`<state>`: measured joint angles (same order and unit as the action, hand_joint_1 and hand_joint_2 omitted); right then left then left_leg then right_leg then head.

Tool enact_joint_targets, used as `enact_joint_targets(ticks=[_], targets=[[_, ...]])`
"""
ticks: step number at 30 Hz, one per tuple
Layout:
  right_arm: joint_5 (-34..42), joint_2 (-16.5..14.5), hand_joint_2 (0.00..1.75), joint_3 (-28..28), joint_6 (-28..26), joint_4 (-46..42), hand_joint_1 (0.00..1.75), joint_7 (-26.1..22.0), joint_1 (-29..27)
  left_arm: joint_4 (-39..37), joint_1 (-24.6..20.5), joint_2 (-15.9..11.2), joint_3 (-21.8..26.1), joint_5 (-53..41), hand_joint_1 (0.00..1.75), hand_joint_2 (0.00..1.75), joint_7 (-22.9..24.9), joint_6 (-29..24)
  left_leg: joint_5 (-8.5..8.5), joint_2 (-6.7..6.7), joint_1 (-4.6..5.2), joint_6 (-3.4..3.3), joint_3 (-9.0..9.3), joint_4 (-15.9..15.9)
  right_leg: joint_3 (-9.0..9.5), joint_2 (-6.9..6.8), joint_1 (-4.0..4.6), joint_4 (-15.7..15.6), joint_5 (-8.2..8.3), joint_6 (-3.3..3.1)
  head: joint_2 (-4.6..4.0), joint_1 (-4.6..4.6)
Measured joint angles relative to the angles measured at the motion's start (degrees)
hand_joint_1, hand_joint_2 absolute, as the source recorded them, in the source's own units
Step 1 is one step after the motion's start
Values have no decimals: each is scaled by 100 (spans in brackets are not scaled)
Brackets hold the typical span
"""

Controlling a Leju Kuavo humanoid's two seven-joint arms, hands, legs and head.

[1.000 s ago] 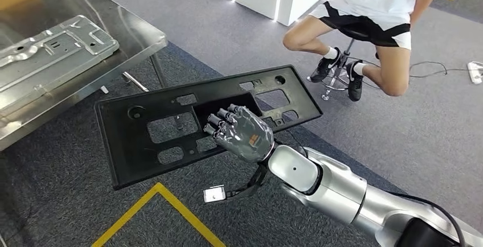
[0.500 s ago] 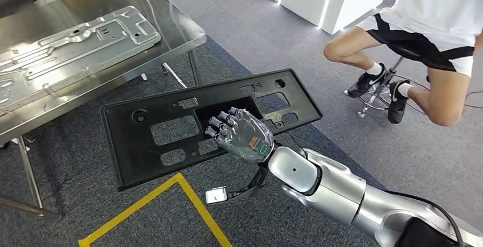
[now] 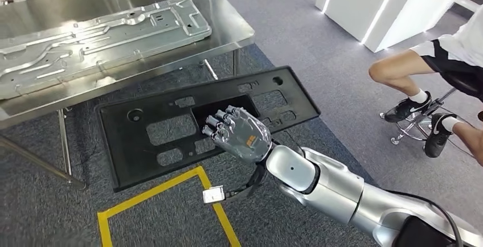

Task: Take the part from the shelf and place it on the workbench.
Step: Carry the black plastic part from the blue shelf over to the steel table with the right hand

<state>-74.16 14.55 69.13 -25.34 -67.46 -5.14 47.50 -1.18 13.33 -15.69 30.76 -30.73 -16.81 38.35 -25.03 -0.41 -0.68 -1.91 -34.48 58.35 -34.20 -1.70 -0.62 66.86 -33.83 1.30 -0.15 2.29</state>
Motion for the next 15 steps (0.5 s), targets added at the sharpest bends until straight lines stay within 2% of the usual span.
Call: enact_joint_targets(ticks=[1, 2, 3, 4, 5, 6, 7, 8, 9, 11, 12, 13, 15], targets=[[0, 4, 175, 1, 4, 4, 175, 0, -9, 0, -11, 2, 22, -9, 0, 175, -1, 4, -5, -68, 8, -23, 1, 1, -232, 95, 1, 403, -149, -5, 0, 0], [0, 15, 175, 1, 12, 10, 175, 1, -32, 0, -19, 9, 46, -4, 0, 175, 5, -1, -9, -147, 17, -35, 5, 3, -430, 133, 9, 716, -219, -14, 0, 0], [0, 34, 175, 2, 19, 15, 175, 2, -54, 0, -19, 20, 73, 12, 0, 175, 15, -15, -14, -233, 27, -43, 12, 4, -546, 149, 18, 841, -171, -30, 0, 0], [0, 59, 175, 2, 22, 19, 175, 5, -68, 0, -13, 37, 99, 29, 0, 175, 25, -34, -17, -324, 38, -46, 25, 6, -553, 166, 29, 741, -7, -57, 0, 0], [0, 92, 175, -1, 22, 21, 175, 8, -71, 0, -4, 60, 127, 45, 0, 175, 31, -57, -21, -412, 50, -48, 41, 7, -458, 219, 39, 436, 241, -96, 0, 1], [0, 128, 175, -4, 19, 21, 175, 10, -68, 0, 5, 84, 157, 57, 0, 175, 33, -77, -24, -497, 48, -47, 52, 7, -315, 365, 48, 35, 483, -154, 0, 1], [0, 169, 175, -7, 15, 21, 175, 11, -64, 0, 11, 117, 186, 61, 0, 175, 32, -93, -28, -573, 57, -38, 51, 14, -175, 531, 44, -333, 658, -206, 0, 5], [-2, 202, 175, -10, 13, 22, 175, 10, -63, 0, 12, 149, 208, 62, 0, 175, 34, -108, -28, -646, 40, -19, 36, 18, -74, 663, 49, -590, 750, -240, 0, 8], [-4, 227, 175, -11, 13, 26, 175, 9, -62, 0, 14, 175, 223, 62, 0, 175, 39, -119, -27, -717, 19, 11, 15, 19, -23, 747, 59, -721, 763, -264, 0, 10], [-10, 236, 175, -13, 14, 36, 175, 7, -54, 0, 24, 213, 231, 56, 0, 175, 50, -128, -24, -853, -22, 85, -16, 8, 34, 634, 65, -812, 756, -265, 0, 10], [-11, 232, 175, -14, 14, 40, 175, 6, -49, 0, 35, 225, 234, 51, 0, 175, 51, -124, -47, -800, -17, 119, -27, 33, 80, 556, 51, -870, 762, -269, 0, 11], [-11, 226, 175, -16, 12, 42, 175, 6, -42, 0, 42, 230, 240, 44, 0, 175, 49, -119, -113, -657, -9, 150, -70, 132, 134, 467, 33, -931, 770, -276, 0, 14], [-11, 230, 175, -19, 5, 45, 175, 5, -35, 1, 35, 227, 262, 33, 0, 175, 40, -114, -390, -235, -2, 213, -316, 641, 216, 283, 21, -1002, 764, -290, 0, 21]])
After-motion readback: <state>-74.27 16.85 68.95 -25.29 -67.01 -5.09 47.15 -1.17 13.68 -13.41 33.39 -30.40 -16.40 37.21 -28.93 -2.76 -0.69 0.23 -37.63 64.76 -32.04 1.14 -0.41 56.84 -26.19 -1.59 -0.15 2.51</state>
